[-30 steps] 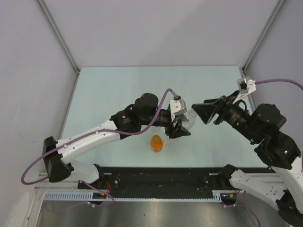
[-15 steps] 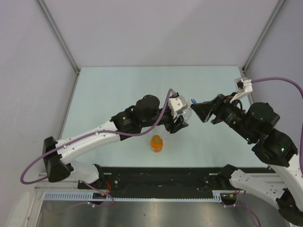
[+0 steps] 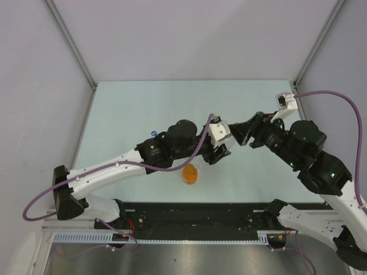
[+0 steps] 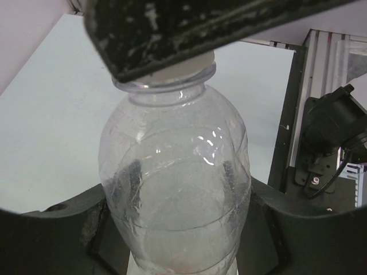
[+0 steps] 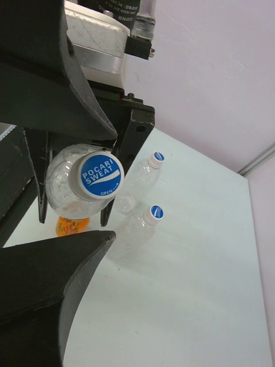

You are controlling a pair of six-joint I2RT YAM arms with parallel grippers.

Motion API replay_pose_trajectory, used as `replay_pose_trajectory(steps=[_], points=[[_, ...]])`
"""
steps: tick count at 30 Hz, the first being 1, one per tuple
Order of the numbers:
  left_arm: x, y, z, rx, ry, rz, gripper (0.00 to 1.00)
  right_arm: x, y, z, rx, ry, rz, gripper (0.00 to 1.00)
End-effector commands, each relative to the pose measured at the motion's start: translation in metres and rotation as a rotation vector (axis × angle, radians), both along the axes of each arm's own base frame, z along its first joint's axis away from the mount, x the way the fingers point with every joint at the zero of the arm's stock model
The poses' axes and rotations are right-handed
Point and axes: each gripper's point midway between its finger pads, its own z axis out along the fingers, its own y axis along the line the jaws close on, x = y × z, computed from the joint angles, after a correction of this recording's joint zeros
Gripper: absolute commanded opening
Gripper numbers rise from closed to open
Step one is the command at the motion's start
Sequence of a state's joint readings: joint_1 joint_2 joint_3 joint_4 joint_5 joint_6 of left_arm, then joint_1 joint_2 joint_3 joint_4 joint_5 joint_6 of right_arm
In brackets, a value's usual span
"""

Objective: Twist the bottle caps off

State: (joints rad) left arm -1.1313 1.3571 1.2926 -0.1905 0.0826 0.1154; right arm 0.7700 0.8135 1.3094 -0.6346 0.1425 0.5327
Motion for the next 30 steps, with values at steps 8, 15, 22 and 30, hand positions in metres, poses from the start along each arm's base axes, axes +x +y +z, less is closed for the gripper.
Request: replay_pose_trajectory(steps=[8,15,22,30], points=[[0.002,0.001,0.031,-0.045,-0.074,0.023,0.00,0.003,0.006,0.013,0.049,-0.027,0.007,0.40],[-0.007,-0.001,0.032,-0.053,-0.062,-0.030,0.00,-0.002,0.007,0.014,0.026,-0.055,0.037,0.00],[-0.083,-0.002,0.050,-0.146,-0.008,-0.437,0.00,-0.033,0.014,0.043,0.028,-0.224,0.221,0.00],[-0.157,0.022,0.079,-0.242,0.130,-0.898,0.00,-0.081,0.021,0.064,0.006,-0.426,0.472,0.00]])
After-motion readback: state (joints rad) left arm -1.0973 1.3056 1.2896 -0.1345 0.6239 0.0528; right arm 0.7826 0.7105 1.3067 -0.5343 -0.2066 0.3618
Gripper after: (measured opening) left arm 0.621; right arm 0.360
